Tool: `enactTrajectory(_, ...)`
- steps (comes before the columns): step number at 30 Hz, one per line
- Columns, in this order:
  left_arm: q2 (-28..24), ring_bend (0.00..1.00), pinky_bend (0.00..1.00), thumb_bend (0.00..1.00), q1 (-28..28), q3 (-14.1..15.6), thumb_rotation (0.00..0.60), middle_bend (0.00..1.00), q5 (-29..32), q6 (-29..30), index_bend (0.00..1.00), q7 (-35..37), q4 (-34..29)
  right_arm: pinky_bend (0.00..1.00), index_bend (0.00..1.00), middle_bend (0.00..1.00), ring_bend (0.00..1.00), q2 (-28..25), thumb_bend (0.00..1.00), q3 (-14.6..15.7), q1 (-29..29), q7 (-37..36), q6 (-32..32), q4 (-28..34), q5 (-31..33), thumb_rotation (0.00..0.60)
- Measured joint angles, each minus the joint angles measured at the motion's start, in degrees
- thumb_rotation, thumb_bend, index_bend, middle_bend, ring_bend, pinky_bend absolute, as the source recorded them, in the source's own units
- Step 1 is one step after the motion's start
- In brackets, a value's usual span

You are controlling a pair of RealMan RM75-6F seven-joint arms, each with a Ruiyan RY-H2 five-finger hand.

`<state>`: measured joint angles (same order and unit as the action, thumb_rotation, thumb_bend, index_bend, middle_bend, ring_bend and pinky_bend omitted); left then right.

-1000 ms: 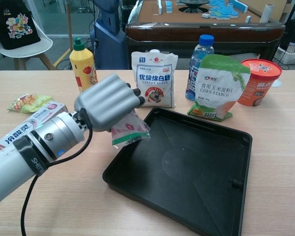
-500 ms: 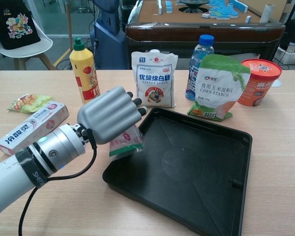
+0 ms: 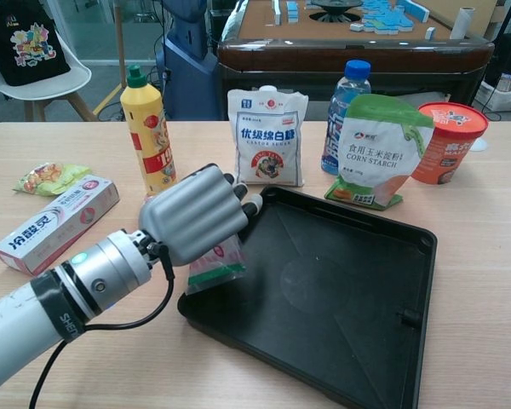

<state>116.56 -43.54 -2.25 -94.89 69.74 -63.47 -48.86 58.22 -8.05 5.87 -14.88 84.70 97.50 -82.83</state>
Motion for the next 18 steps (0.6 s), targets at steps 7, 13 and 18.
enactTrajectory(7, -0.2, 0.46, 0.62, 0.29, -0.1, -0.3, 0.600, 0.43, -0.1, -0.3, 0.18, -1.7, -0.1, 0.20, 0.25, 0.32, 0.16, 0.0, 0.24, 0.0, -0.1, -0.1, 0.1, -0.1, 0.0, 0.600)
enactTrajectory(13, -0.1, 0.46, 0.62, 0.31, 0.1, -0.2, 0.600, 0.43, -0.3, -0.5, 0.18, -3.2, 0.4, 0.20, 0.25, 0.32, 0.16, 0.0, 0.24, 0.0, 0.0, 0.0, -0.1, 0.0, 0.0, 0.600)
enactTrajectory(18, 0.0, 0.46, 0.62, 0.31, 0.3, 0.2, 0.600, 0.42, -0.4, -0.8, 0.18, -3.4, 0.6, 0.20, 0.25, 0.32, 0.16, 0.0, 0.24, -0.1, 0.0, 0.0, -0.1, 0.0, 0.0, 0.600)
